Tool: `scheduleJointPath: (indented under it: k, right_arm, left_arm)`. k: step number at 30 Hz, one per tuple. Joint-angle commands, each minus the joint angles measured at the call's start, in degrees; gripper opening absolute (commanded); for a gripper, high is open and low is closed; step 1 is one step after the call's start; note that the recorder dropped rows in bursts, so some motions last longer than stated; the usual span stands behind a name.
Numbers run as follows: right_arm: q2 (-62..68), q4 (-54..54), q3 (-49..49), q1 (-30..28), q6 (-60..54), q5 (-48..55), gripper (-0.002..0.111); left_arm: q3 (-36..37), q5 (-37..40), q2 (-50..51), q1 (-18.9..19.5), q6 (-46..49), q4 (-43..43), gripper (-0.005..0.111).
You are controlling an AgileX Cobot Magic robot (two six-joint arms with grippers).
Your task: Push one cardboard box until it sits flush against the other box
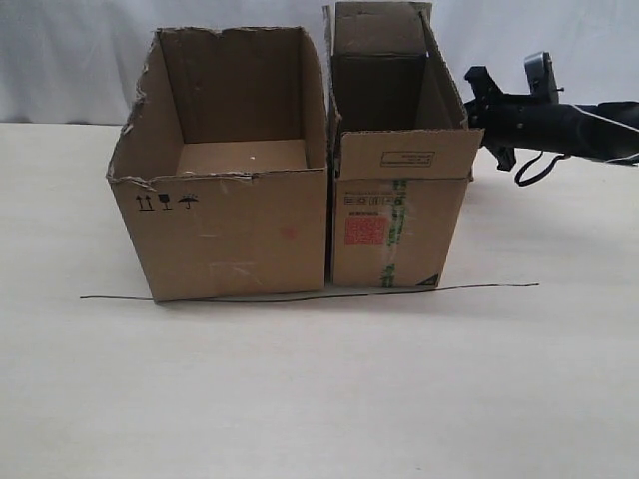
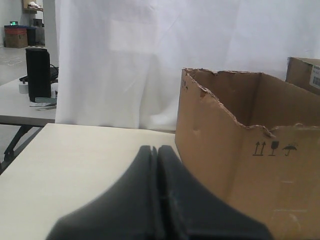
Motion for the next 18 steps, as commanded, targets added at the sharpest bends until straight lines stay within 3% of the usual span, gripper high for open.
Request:
scheduleJointPath:
  k: [1, 6, 11, 14, 18]
  right_arm:
    - [-0.2, 0.4, -0.3, 0.7, -1.9, 1.5, 0.005]
    - [-2.0, -5.3, -0.3, -1.8, -1.4, 3.5, 0.005]
    - [-12.4, -29.5, 2.3, -7.0, 8.2, 4.6, 0.005]
    - [-24.3, -36.4, 10.4, -8.4, 12.1, -1.1, 0.005]
    - [-41.9, -36.7, 28.4, -8.3, 9.3, -13.4, 0.005]
  left_arm:
    - [0.2, -0.7, -0.1, -0.1, -0.4, 0.0, 0.0]
    - [0.2, -0.7, -0.1, -0.1, -0.4, 0.0, 0.0]
    - [0.2, -0.7, -0.1, -0.1, -0.4, 0.0, 0.0]
    - [0.2, -0.7, -0.1, -0.1, -0.4, 0.0, 0.0]
    - [0.2, -0.2, -0.1, -0.1, -0.4, 0.0, 0.0]
